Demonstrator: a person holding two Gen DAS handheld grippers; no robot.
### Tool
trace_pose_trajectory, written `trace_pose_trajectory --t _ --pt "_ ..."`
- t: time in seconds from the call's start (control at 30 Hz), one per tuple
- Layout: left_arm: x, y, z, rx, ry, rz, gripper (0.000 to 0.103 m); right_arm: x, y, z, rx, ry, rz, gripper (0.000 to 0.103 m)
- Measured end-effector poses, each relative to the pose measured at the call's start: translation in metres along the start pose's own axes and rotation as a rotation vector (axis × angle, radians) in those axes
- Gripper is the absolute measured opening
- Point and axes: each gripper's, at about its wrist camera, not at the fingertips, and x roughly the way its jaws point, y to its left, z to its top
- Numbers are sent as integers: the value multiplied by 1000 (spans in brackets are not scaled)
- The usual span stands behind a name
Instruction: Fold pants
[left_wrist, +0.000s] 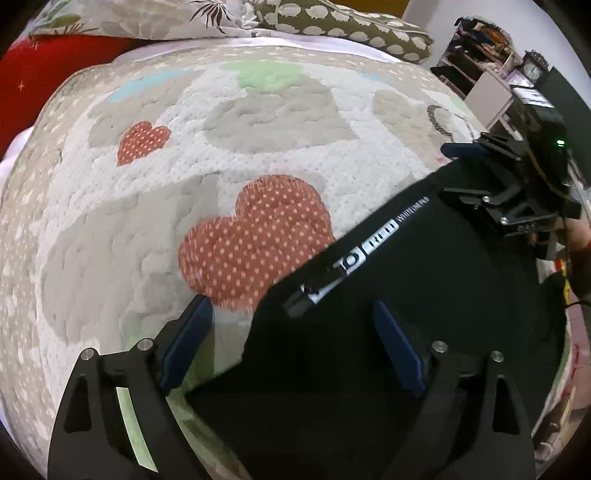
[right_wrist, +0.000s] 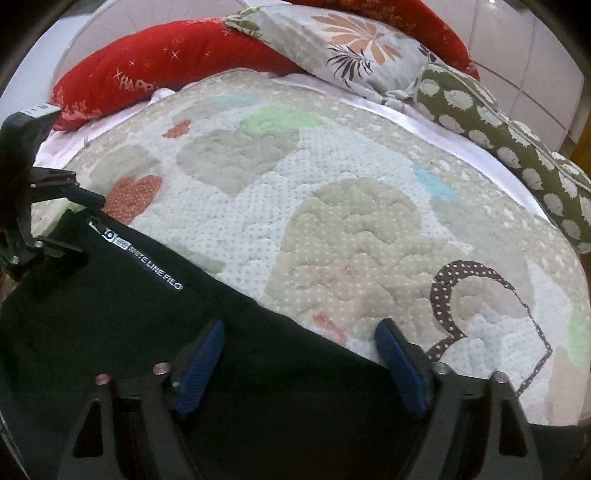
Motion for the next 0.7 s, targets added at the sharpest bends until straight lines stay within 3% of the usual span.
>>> trace_pose_trajectory --t 0.07,0.1,0.13,0.2,0.3,0.5,0.7 --pt "0 -6 2 23 -6 34 82 -7 15 -2 -45 -16 -3 23" --pt "-3 -9 2 30 -17 31 66 -10 25 -3 -77 -14 -35 15" --pt "-6 -11 2 28 -26 15 41 -12 32 -4 -96 -11 -62 5" --pt "-14 -13 1 6 -38 8 25 -24 45 -9 -132 -22 -115 5" --pt "-29 -24 -3 21 -75 49 18 -57 52 -13 -119 -87 -161 5" --pt "-92 -50 -23 42 -198 60 17 -138 75 -30 -70 -235 -189 5" --pt "-151 -102 -77 102 -316 94 17 -206 117 -87 -12 -343 -166 5"
